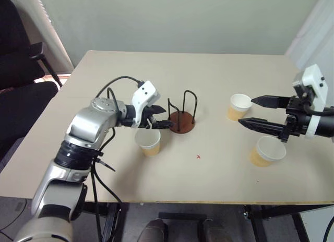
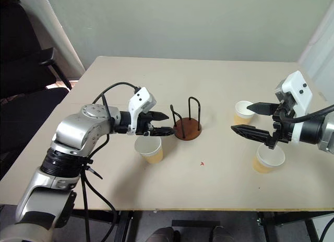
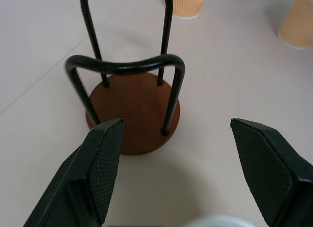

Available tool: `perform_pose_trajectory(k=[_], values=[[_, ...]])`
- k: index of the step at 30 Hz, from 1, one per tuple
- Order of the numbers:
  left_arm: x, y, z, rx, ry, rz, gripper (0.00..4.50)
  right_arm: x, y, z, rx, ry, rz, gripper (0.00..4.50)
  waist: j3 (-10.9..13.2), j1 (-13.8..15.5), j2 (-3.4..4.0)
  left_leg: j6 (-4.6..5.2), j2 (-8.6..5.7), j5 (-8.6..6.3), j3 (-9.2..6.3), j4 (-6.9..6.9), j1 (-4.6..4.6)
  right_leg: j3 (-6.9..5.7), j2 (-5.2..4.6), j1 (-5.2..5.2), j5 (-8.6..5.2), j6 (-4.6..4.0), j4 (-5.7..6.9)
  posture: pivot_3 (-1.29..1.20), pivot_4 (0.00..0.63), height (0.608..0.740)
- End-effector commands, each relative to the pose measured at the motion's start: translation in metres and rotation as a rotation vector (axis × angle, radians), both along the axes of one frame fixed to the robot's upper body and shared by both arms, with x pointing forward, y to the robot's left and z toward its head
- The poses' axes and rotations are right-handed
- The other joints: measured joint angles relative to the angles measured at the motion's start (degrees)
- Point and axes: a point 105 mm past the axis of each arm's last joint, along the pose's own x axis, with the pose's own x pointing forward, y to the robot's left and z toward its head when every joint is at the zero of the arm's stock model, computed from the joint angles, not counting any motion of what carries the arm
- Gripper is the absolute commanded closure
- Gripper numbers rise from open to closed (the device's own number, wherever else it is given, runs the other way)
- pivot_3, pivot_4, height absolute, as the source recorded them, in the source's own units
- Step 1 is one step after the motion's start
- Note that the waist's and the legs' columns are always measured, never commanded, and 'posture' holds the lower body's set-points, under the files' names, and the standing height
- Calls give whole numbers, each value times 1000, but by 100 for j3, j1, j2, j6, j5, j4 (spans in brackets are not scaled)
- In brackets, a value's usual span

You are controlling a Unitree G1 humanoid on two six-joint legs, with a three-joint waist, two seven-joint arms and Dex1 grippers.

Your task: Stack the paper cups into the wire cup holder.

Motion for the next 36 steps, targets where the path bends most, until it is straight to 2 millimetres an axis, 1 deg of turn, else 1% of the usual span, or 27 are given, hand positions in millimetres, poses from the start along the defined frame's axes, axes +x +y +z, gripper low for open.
perform_pose_trajectory(k=[1,5,8,12,14,17,18,23,26,29,33,36], values=[[2,-7,4,-4,-30,-10,742,-4,4,8,-12,-46,11,64,0,1,0,0,0,0,0,0,0,0,0,0,0,0,0,0,150,740],[11,-15,-3,-4,-36,7,742,-4,5,7,-20,-48,12,64,0,4,0,1,0,0,0,7,-1,0,0,2,2,3,0,0,150,740],[14,-22,-6,-13,-35,0,742,-4,7,5,-23,-49,16,64,0,7,0,4,-1,0,1,13,-1,0,-1,6,4,7,0,0,150,740],[19,-38,-5,-55,-57,-11,742,-6,6,4,-26,-48,17,64,0,20,0,7,-1,-2,3,19,-1,0,-1,10,7,12,0,0,150,740],[22,-41,-5,-66,-64,-4,742,-6,6,3,-28,-47,15,64,0,21,0,10,-1,-2,3,25,-1,0,-1,13,9,15,-1,0,150,740],[24,-43,-4,-70,-89,0,1336,-7,5,3,-29,-47,12,0,0,21,0,10,-1,-2,6,26,0,1,-1,13,11,18,0,0,150,740],[24,-43,-3,-67,-99,-3,1606,-7,5,3,-30,-47,12,0,0,21,0,10,-1,-2,6,26,0,1,-1,13,11,18,0,0,150,740],[25,-37,2,-46,-156,15,3518,-7,4,2,-33,-45,8,0,0,21,0,11,-2,-2,8,26,0,1,0,13,11,19,-1,0,150,740],[26,-31,9,-53,-182,33,4480,-6,4,1,-32,-45,7,0,0,20,0,12,-2,-1,8,26,0,1,0,13,11,19,-1,0,150,740],[27,-29,12,-66,-188,39,4480,-5,4,1,-31,-46,9,0,0,21,0,13,-2,-1,7,26,0,2,1,13,11,19,-1,0,150,740],[17,-37,11,-84,-168,-24,4480,-4,4,0,-34,-46,12,0,0,26,0,16,-4,0,8,28,-1,2,0,14,11,20,-2,0,150,740],[-8,-52,13,-99,-139,-206,4480,-6,4,2,-46,-50,14,0,0,27,-1,17,-4,-1,7,27,-2,2,0,13,10,21,-3,0,150,740]])
